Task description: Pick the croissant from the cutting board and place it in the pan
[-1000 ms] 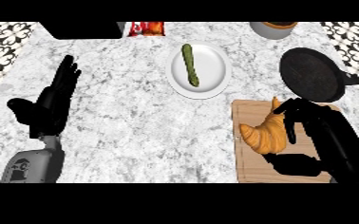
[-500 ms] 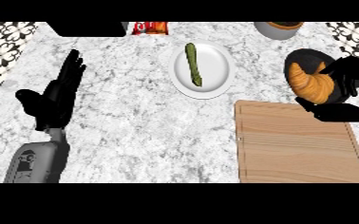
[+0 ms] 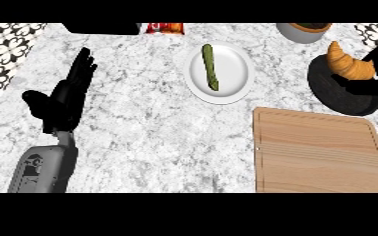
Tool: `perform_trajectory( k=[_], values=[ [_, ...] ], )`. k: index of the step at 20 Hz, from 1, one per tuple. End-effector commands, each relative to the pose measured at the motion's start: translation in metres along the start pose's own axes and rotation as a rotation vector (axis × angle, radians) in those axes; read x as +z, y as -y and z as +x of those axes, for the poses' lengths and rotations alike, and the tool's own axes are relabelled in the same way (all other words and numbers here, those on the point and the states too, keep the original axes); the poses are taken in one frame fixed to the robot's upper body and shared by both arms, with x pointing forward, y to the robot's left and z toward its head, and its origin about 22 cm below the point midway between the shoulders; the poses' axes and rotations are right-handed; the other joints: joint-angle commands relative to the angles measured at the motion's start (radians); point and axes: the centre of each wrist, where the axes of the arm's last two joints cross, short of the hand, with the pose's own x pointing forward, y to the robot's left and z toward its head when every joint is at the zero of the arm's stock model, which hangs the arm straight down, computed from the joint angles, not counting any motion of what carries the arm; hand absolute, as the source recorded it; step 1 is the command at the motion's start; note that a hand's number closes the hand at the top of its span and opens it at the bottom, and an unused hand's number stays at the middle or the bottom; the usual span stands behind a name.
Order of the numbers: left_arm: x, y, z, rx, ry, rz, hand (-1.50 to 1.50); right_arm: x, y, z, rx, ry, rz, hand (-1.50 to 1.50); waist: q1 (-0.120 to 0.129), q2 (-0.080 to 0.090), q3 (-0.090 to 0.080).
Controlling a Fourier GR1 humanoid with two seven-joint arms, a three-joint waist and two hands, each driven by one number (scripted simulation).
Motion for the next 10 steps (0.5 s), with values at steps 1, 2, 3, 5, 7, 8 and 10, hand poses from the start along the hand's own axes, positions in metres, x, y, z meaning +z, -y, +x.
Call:
perform_trajectory(
  k=[1,2,3,5,7,8,10],
  values=[
    [0.001,-0.003,-0.005,-0.007,-0.012,-0.009,0.00,-0.001,-0.008,-0.036,0.071,-0.020,-0.027,1.50,0.009,0.004,0.001],
    [-0.007,-0.006,0.001,-0.012,0.011,-0.020,0.00,-0.006,-0.019,-0.032,0.059,-0.023,-0.026,1.50,0.017,0.010,0.002],
    [-0.008,-0.004,0.006,0.005,0.014,-0.018,0.00,-0.008,-0.015,-0.038,0.043,-0.047,-0.037,1.50,0.021,0.009,0.002],
    [-0.003,0.007,-0.002,0.008,0.035,-0.021,0.00,-0.010,-0.009,-0.045,0.038,-0.060,-0.038,1.50,0.032,0.016,0.003],
    [-0.016,0.006,0.019,0.015,0.034,-0.027,0.00,-0.015,-0.021,-0.039,0.036,-0.065,-0.051,1.50,0.036,0.016,0.004],
    [-0.011,0.009,0.007,0.012,0.026,-0.032,0.00,-0.009,-0.031,-0.042,0.054,-0.057,-0.029,1.50,0.039,0.019,0.004],
    [-0.003,0.002,-0.004,-0.002,0.016,-0.026,0.00,-0.004,-0.020,-0.057,-0.136,-0.103,-0.013,1.50,0.034,0.020,0.006]
  ],
)
